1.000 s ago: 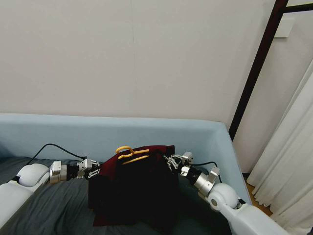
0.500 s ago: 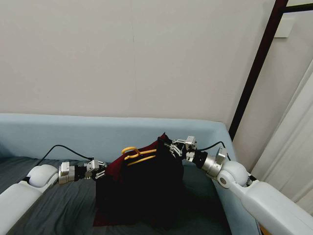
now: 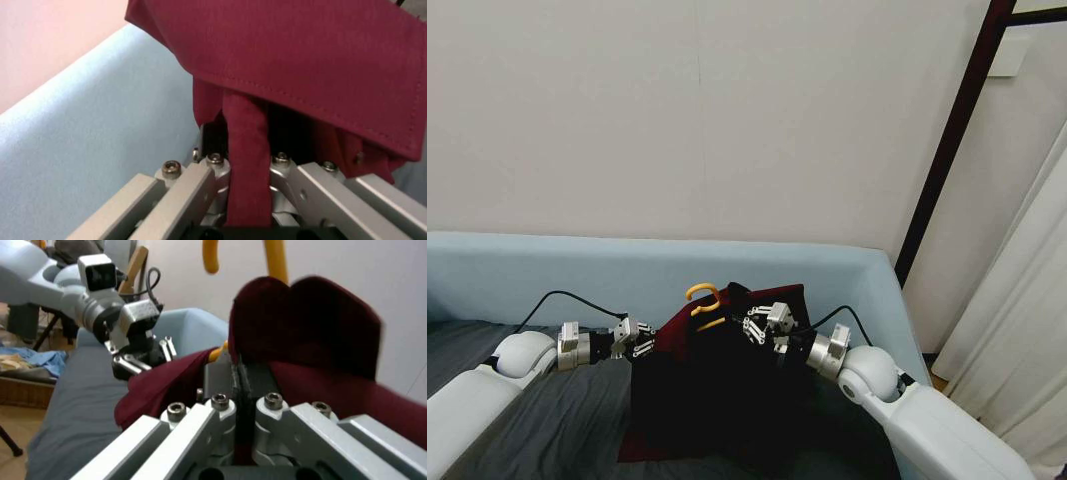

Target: Pick up the clothes from the sofa and hang them on the clothes hanger.

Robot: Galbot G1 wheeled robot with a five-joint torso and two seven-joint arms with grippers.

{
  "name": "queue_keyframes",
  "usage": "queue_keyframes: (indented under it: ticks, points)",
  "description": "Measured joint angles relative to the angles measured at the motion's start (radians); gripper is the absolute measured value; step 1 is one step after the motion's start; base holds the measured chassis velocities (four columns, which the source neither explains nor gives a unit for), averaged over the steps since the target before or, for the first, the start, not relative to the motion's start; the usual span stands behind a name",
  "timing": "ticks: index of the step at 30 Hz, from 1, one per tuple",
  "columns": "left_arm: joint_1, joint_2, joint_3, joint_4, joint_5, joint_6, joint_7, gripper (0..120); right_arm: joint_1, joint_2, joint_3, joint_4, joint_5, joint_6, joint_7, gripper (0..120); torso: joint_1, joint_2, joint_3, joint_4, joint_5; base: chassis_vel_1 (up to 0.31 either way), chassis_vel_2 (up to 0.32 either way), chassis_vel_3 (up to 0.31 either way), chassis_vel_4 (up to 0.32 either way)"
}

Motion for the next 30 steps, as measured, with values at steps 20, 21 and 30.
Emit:
queue_keyframes:
  ticks: [20, 21, 30]
  points:
    - [-0.065, 0.041, 0.029, 0.027, -0.003, -0.013, 0.003, 1, -0.193, -0.068, -0.056, 0.21, 0.079, 0.002, 0.309, 45, 0.0, 0.0, 0.0, -0.0002, -0.0001, 0.0, 0.0, 0.0, 0.0]
    - [-0.065, 0.041, 0.029, 0.027, -0.003, -0.013, 0.003, 1, -0.193, -0.068, -0.056, 0.21, 0.079, 0.002, 0.309, 45, 0.0, 0.0, 0.0, -0.0002, -0.0001, 0.0, 0.0, 0.0, 0.0]
    - [-0.197, 0.094, 0.095, 0.06, -0.013, -0.054, 0.017, 1, -0.296, -0.193, 0.119, 0.293, 0.099, 0.011, 0.225, 77, 0.0, 0.0, 0.0, -0.0003, 0.0003, 0.0, 0.0, 0.0, 0.0]
